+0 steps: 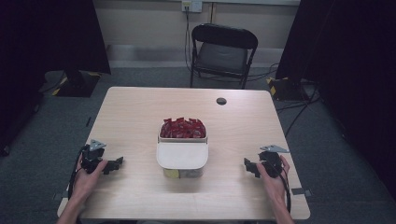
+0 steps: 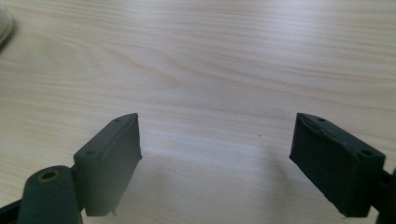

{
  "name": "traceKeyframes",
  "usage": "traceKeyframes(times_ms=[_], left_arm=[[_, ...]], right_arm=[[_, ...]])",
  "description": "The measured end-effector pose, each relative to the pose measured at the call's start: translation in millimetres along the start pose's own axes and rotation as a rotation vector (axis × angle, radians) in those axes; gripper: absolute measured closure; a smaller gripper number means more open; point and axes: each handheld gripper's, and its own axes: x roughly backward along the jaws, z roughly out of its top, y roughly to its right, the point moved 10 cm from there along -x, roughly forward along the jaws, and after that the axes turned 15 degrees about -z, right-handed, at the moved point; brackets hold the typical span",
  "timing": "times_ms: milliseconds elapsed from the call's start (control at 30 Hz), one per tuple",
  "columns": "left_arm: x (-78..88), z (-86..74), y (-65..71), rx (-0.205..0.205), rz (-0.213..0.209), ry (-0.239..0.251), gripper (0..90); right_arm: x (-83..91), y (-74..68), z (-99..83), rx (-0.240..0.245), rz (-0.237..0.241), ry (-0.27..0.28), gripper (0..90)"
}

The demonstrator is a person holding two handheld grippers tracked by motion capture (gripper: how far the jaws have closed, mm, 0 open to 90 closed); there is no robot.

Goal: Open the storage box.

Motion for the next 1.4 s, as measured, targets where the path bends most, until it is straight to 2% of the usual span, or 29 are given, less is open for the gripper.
traceKeyframes(times_ms=[233,500,533,600,733,767,833,900,933,1100,1400], left_arm=[[0.0,0.0,-0.1,-0.001,0.000,-0.001,2.4],[0.1,-0.1,-0.2,-0.002,0.000,-0.002,2.4],[0.0,0.0,0.0,-0.001,-0.001,0.000,2.5],[0.0,0.0,0.0,-0.001,-0.001,0.000,2.5],[0.0,0.0,-0.1,-0.001,0.000,-0.001,2.5],[0.0,0.0,-0.1,-0.001,0.000,-0.001,2.5],[0.0,0.0,-0.1,-0.001,0.000,-0.001,2.5],[0.0,0.0,0.0,-0.001,0.000,-0.001,2.5],[0.0,0.0,0.0,-0.001,-0.001,-0.001,2.4],[0.0,-0.1,-0.2,-0.002,0.000,-0.002,2.5],[0.1,-0.1,-0.3,-0.003,0.000,-0.002,2.4]], right_arm=[[10.9,-17.9,6.2,0.002,0.097,0.017,14.3],[31.2,-37.4,19.0,0.013,0.167,0.060,15.2],[35.8,-43.2,21.6,0.033,0.182,0.072,15.4],[38.4,-46.3,22.9,0.041,0.188,0.077,15.8],[52.6,-64.4,29.1,0.080,0.233,0.106,16.2],[52.6,-64.4,29.1,0.080,0.233,0.106,16.2],[60.6,-76.0,31.5,0.095,0.268,0.119,16.0],[63.2,-79.2,32.2,0.100,0.274,0.123,15.8],[67.9,-85.6,34.1,0.108,0.295,0.133,15.1],[78.2,-101.1,35.8,0.127,0.339,0.147,15.0],[92.9,-123.9,34.9,0.165,0.415,0.155,14.2]])
